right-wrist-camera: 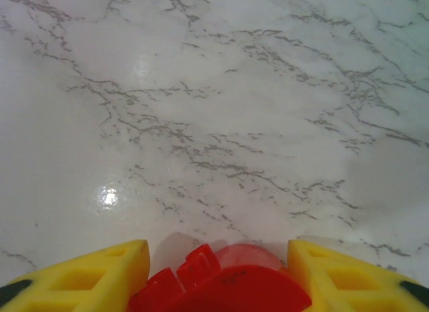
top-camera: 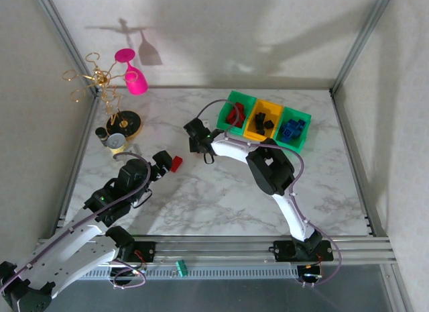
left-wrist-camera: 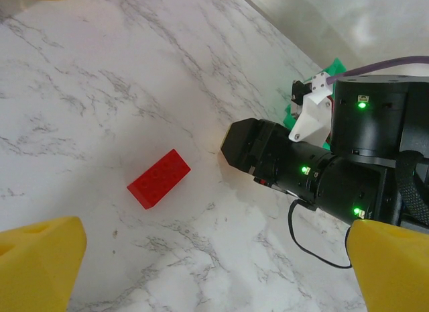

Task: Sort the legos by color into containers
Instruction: Pick up the lego from the center of the table, then place the lego in the container.

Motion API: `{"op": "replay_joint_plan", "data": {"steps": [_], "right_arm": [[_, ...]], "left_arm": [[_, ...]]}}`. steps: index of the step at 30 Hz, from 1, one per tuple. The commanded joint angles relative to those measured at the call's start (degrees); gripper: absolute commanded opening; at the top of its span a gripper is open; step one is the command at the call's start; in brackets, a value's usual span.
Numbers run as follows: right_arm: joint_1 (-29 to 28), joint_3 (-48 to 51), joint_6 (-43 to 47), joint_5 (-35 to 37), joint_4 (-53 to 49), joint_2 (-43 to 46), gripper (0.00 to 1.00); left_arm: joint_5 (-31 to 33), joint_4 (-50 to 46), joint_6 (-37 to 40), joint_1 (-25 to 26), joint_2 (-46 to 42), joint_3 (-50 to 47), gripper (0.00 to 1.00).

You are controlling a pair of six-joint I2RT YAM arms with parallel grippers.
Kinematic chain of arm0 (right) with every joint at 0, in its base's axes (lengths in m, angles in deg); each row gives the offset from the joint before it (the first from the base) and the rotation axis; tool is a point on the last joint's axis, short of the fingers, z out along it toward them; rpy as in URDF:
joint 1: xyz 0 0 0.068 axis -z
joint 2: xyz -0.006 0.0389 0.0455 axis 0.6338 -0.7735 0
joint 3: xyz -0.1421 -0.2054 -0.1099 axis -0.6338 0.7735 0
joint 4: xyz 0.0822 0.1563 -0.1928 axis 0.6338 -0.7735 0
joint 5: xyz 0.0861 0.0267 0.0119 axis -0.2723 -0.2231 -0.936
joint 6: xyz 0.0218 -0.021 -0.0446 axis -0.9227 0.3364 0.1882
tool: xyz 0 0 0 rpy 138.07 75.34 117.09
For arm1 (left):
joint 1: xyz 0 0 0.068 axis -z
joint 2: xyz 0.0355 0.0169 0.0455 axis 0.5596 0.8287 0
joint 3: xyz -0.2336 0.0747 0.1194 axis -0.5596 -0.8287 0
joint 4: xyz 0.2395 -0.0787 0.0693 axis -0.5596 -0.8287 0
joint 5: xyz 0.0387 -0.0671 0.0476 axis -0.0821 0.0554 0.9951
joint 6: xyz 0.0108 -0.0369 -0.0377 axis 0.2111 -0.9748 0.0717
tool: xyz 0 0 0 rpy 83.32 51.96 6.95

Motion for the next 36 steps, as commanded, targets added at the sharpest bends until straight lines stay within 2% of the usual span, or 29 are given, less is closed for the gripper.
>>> {"op": "replay_joint_plan", "data": {"steps": [1,7,12,14,20,26,30,32,36], "right_arm": [[1.04,2.33,0.99,0.89,0.28,4.18,0.50],[3.86,6.13,2.38,1.20,2.14,10.77,0.49],[6.86,5.55,4.75,3.13,1.88,12.22,0.49],[9.68,5.36,5.73,3.57,2.58,12.32,0.50],[14.18,0.24,9.00,5.80,1.67,8.35,0.50],[17.55,-6.70,11.31,5.65,1.09,2.69,0.51],[18.88,-12.41,12.25,5.09,-1.22,-1.02,0.56],[18.90,-14.24,12.76,5.24,-2.11,-1.69,0.61],[18.80,-13.71,13.27,4.39,-1.67,-0.05,0.69]], "left_arm": [[-0.80,0.61,0.44,-0.53,-0.26,1.71,1.00],[-2.11,2.21,0.87,-0.53,0.87,2.07,1.00],[-3.52,4.16,1.53,-0.53,4.10,3.04,1.00],[-4.22,5.24,1.76,-0.53,5.54,3.45,1.00],[-7.75,9.77,2.91,-0.60,9.96,4.08,1.00],[-7.94,12.14,3.05,-0.53,14.55,5.38,1.00],[-8.70,13.61,3.26,-0.61,16.60,6.24,1.00],[-9.15,13.98,3.38,-0.53,17.32,6.62,1.00],[-9.67,14.19,3.55,-0.57,18.15,6.98,1.00]]}}
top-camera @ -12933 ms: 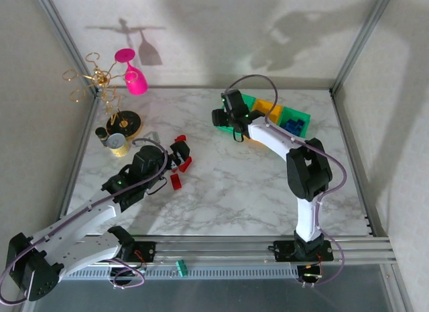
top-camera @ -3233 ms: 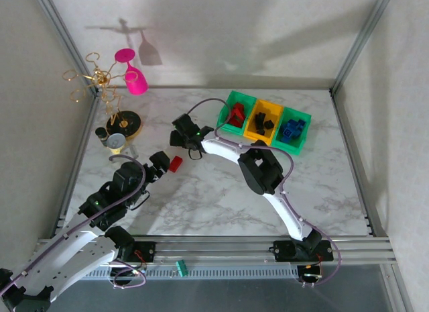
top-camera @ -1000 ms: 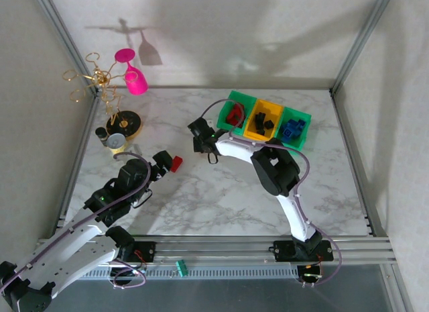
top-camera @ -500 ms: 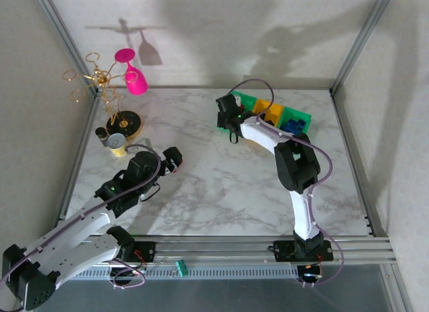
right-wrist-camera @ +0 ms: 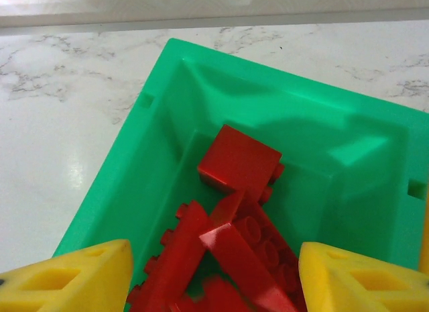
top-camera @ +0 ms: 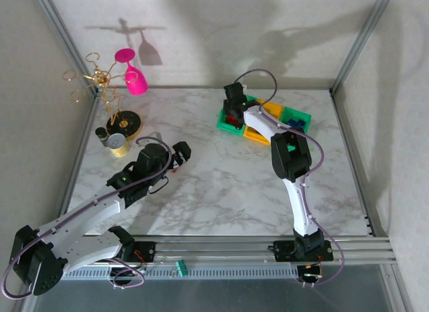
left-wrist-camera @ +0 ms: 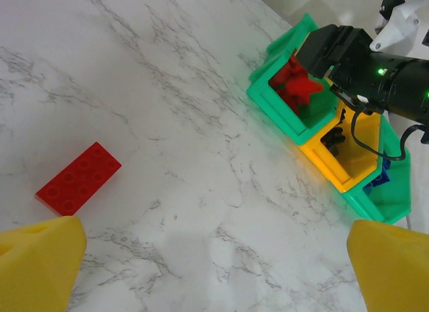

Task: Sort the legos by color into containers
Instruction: Place the lego in the container, then pick up the lego from the center of the table.

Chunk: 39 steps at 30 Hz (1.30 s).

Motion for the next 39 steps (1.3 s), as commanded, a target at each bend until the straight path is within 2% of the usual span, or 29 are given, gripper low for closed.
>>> {"op": "replay_joint_plan", "data": {"steps": [1,9,15,23,27,31,39], "right_arm": [[-0.26,-1.30,1.07,-0.24,-1.17,1.89,0.70],[-2.53,6.73,0.28,-0.99,0.42,10.35,0.73],[-4.99,13.84,-0.97,-2.37,1.29,16.85,0.74],[-11.60,23.93,-0.86,-6.09,2.52,22.78,0.75],[-17.38,27.19,-1.33,-8.19,2.69,23.50,0.77],[-21.19,30.76,-2.82,-14.86,6.17,23.49,0.80],[-26.70,27.31,4.96,-18.87,7.63,16.38,0.87]], "left_arm": [[-1.51,1.32,1.39,-0.50,0.46,2.27,1.00],[-2.37,1.53,0.75,-0.48,-2.59,1.16,1.00],[-0.97,-2.03,1.38,-0.46,-5.57,1.15,1.00],[2.40,-7.72,-0.46,-0.49,-12.75,-1.17,0.99],[4.29,-11.64,-1.15,-0.46,-16.54,-2.01,1.00],[5.57,-15.29,-1.69,-0.51,-19.72,-2.28,1.00],[7.11,-19.18,-2.84,-0.47,-23.16,-2.22,1.00]]}}
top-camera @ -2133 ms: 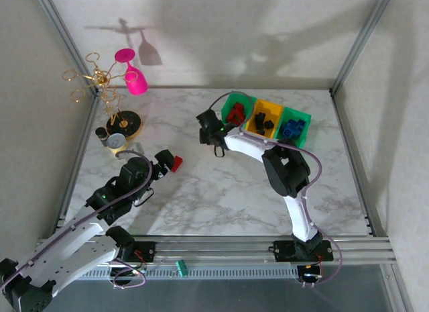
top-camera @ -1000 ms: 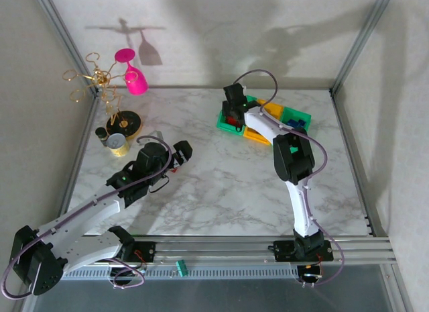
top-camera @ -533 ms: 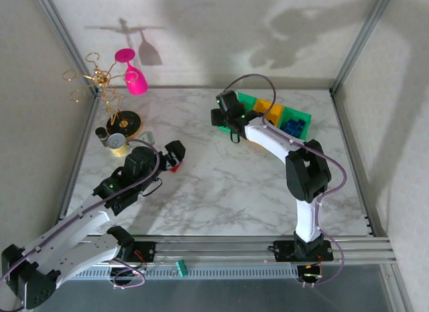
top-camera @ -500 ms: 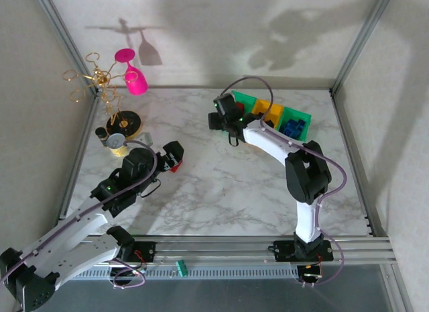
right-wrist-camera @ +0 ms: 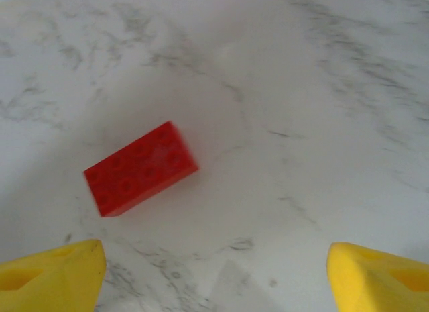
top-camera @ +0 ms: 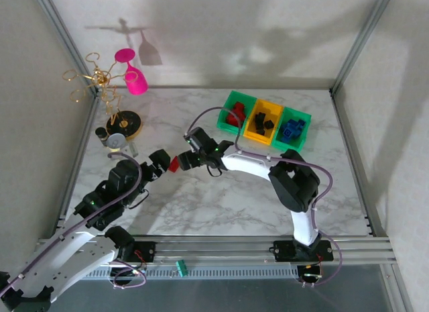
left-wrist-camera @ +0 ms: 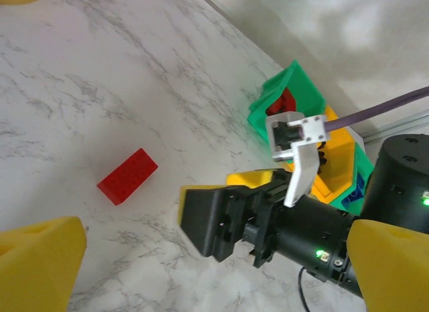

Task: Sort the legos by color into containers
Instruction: Pick up the lego from the center of the table.

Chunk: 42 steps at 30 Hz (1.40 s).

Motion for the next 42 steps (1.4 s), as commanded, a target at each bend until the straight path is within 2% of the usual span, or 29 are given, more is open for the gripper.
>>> {"op": "replay_joint_plan", "data": {"steps": [1,9,17,30,35,42], "right_arm": [[-1.43,-3.11,4.89,-3.02,1.65,-3.70,0.88],[-2.12,-8.85,12.80,-3.68,1.17,-11.24,0.94],[-2.10,-15.72,17.62,-2.62,-1.25,-17.41,0.94],[-2.12,-21.56,20.49,-1.16,-5.52,-21.64,0.73],[-2.10,-20.57,19.36,-0.82,-5.76,-19.71,0.66],[-2.00,-15.58,16.35,-2.18,-3.69,-12.86,0.63]], "left_arm": [[2.37,-3.93,-1.25,-0.46,-1.31,-0.14,1.00],[3.82,-5.72,-2.05,-0.53,-3.86,-0.59,1.00],[4.67,-6.49,-2.05,-0.55,-4.16,-0.27,1.00],[5.01,-5.38,-1.54,-0.55,-2.79,-0.27,1.00],[4.68,-4.96,-1.52,-0.55,-2.48,-0.27,1.00],[4.42,-4.58,-1.44,-0.55,-2.48,0.19,1.00]]}}
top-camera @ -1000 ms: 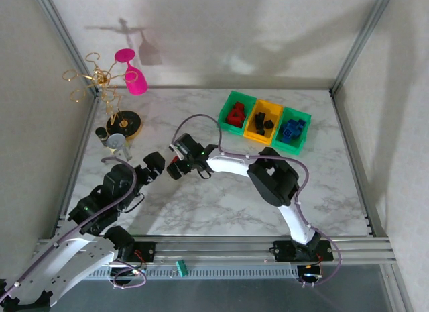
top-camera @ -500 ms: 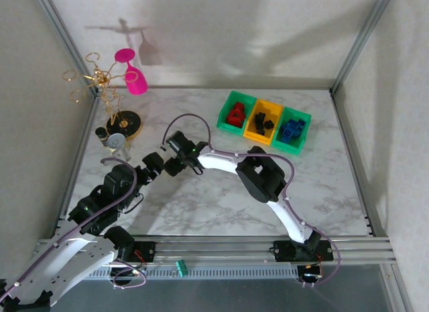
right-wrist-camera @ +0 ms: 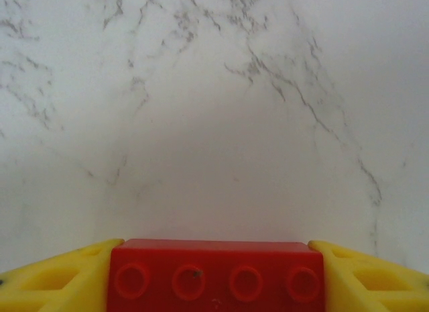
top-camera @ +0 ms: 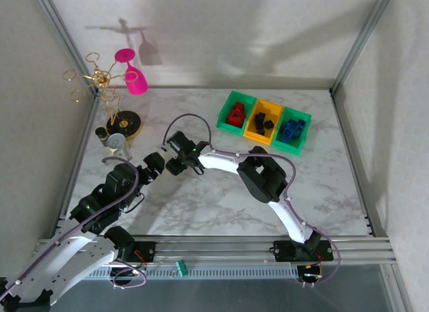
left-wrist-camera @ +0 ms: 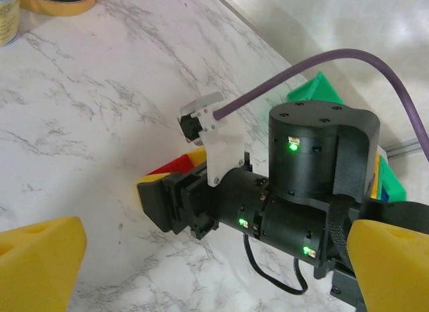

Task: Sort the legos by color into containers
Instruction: Pick up the lego from the center of the table.

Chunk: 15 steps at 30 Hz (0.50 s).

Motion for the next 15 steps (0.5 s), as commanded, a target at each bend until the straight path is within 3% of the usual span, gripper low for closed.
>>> {"op": "replay_joint_plan", "data": {"steps": [1,7,12,15], "right_arm": [[-0.19,2.28,-2.20,-0.88,-0.41,6.18,0.63],[1.50,5.45,-4.24,-1.28,-0.58,11.37,0.61],[6.58,6.04,-7.39,-4.66,-1.47,14.96,0.60],[9.85,5.54,-8.42,-2.67,-2.08,16.20,0.60]], "left_arm": [[0.78,0.22,-0.28,-0.55,0.03,0.46,1.00],[-1.04,1.25,0.24,-0.55,1.15,1.23,1.00],[-2.64,3.24,0.60,-0.55,2.89,1.51,1.00],[-4.02,5.04,0.85,-0.55,4.38,1.58,1.00]]}}
